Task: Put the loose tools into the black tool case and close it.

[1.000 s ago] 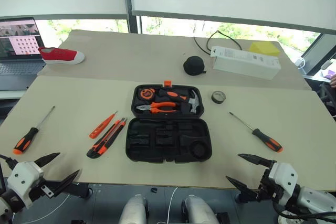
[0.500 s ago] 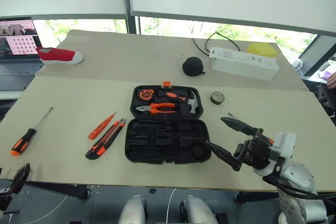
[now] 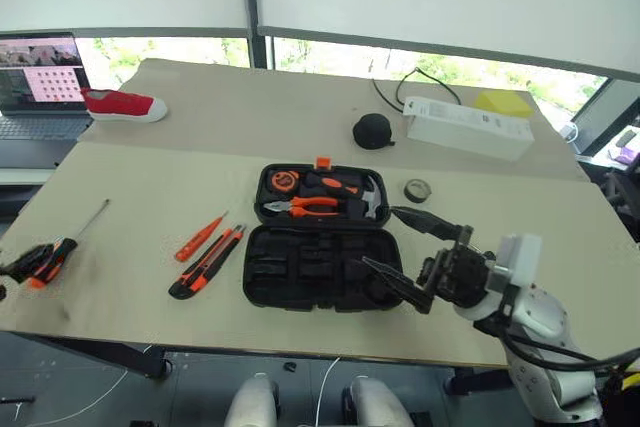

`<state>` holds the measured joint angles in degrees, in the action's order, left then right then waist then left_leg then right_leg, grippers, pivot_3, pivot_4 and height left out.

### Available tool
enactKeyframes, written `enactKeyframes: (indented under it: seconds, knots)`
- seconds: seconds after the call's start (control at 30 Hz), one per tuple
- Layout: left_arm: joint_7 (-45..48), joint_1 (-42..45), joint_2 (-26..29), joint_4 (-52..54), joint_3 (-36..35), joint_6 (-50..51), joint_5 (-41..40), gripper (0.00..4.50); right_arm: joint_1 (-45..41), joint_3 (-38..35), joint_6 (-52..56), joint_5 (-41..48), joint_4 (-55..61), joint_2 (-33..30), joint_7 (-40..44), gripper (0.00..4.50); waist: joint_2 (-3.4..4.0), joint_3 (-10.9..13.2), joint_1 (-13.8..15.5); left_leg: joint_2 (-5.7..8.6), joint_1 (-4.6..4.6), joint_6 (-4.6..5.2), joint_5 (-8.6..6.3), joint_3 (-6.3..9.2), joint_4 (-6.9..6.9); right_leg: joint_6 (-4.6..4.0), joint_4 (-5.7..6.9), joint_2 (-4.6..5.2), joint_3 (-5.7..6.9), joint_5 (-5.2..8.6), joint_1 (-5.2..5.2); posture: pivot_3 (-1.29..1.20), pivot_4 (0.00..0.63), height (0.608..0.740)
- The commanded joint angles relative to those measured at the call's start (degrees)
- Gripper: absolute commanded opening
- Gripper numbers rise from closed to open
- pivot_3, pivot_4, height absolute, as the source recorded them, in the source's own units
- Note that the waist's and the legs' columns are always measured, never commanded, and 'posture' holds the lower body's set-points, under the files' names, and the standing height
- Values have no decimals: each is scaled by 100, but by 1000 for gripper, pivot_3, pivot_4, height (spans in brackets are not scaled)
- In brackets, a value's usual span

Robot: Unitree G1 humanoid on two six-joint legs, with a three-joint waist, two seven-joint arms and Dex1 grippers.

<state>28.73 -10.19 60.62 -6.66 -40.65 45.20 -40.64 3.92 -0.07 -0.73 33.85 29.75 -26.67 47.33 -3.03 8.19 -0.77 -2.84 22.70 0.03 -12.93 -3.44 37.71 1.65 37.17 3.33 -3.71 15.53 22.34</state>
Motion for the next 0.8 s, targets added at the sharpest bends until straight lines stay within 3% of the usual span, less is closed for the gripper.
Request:
enactKeyframes:
  seconds: [0.03,0.1,0.2,0.37,0.47,0.63,0.73,0.8]
  knots:
    - [350,751,437,-915,956,263,549,4500,-67,25,54,-16,74,-36,51,4464,5,4,-38,4,11,0,0,0,0,1,2,-5,0,-1,15,0,150,740]
    - [488,1052,549,-1263,1340,353,791,4500,-47,27,39,-32,64,-63,99,4464,2,3,-55,-2,35,-6,-3,-3,-1,-4,11,-22,0,-3,48,0,150,740]
    - [650,1342,618,-1657,1741,255,1162,3743,-16,-20,78,-42,136,-95,65,4500,0,2,-58,-2,63,-11,-6,-6,1,-15,48,-23,-4,6,95,0,150,740]
    - [1066,1589,548,-1798,1776,20,1323,1774,85,-47,103,-124,246,-126,-27,4500,6,6,-12,-3,56,-13,-6,-29,2,-23,65,-22,-2,14,93,0,150,740]
    - [1477,1659,463,-1783,1576,-920,1402,881,138,-89,93,-171,248,-194,-16,4500,5,6,1,-4,57,-14,-5,-32,4,-23,67,-19,-2,14,93,0,150,740]
    - [2856,2004,326,-823,1431,-2102,944,871,201,-503,39,-129,121,-531,146,4500,-8,8,56,-6,62,-15,-5,-30,9,-22,65,-14,3,14,90,0,150,740]
    - [3701,2363,368,15,2085,-2354,930,871,202,-901,52,-64,-166,-893,390,4500,-13,14,152,1,73,-13,-3,-31,16,-19,60,-2,8,13,89,0,150,740]
    - [3887,2963,165,496,2894,-2184,1117,871,156,-1151,126,58,-413,-1088,547,4500,-19,6,156,2,63,-13,-3,-33,16,-15,47,-2,8,11,71,0,150,740]
